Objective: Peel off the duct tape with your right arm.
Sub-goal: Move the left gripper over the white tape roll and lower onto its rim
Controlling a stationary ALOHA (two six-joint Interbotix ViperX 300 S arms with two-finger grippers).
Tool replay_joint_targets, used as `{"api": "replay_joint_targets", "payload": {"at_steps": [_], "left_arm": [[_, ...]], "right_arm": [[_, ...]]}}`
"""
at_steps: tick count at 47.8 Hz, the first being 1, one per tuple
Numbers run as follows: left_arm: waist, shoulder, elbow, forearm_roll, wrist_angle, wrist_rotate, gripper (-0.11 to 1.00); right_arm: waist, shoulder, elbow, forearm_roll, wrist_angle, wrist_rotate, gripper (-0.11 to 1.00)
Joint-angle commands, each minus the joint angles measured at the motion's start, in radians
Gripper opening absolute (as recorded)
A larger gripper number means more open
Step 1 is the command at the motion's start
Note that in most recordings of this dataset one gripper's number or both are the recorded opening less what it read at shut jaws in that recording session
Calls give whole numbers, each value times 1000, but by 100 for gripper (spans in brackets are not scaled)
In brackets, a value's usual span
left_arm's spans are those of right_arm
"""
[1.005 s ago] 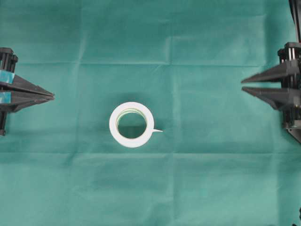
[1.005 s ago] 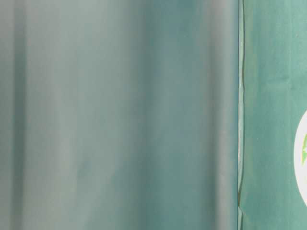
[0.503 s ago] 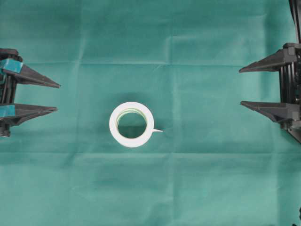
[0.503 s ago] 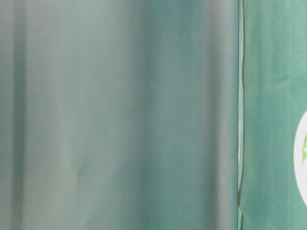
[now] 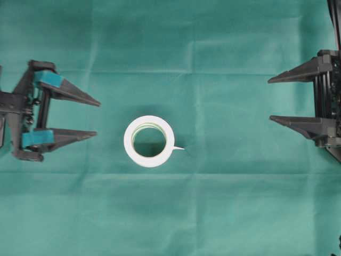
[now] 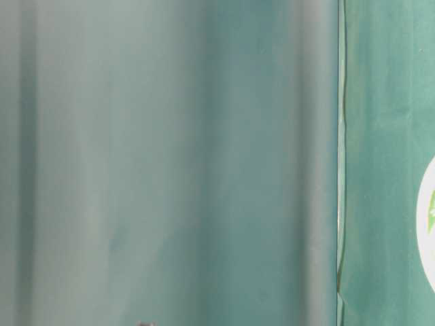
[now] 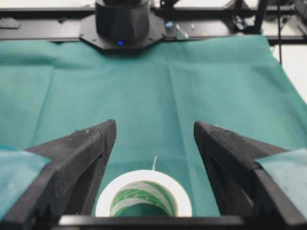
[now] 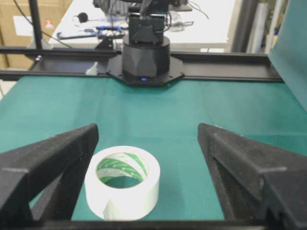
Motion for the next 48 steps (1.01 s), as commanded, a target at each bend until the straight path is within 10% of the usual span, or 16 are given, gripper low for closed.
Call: {"api": "replay_joint_targets", "payload": {"at_steps": [1,26,48], "left_arm": [[-11,51,-64,-2,-11,2,81],[-21,245,-222,-2,75,2,95],[-21,388,-474,-3,620,2,95]], "right_arm": [[0,3,-18,-2,-9,2,78],[-2,-18,5,-15,-11,0,78],[-2,-41,21,-15,-5,2,78]]}}
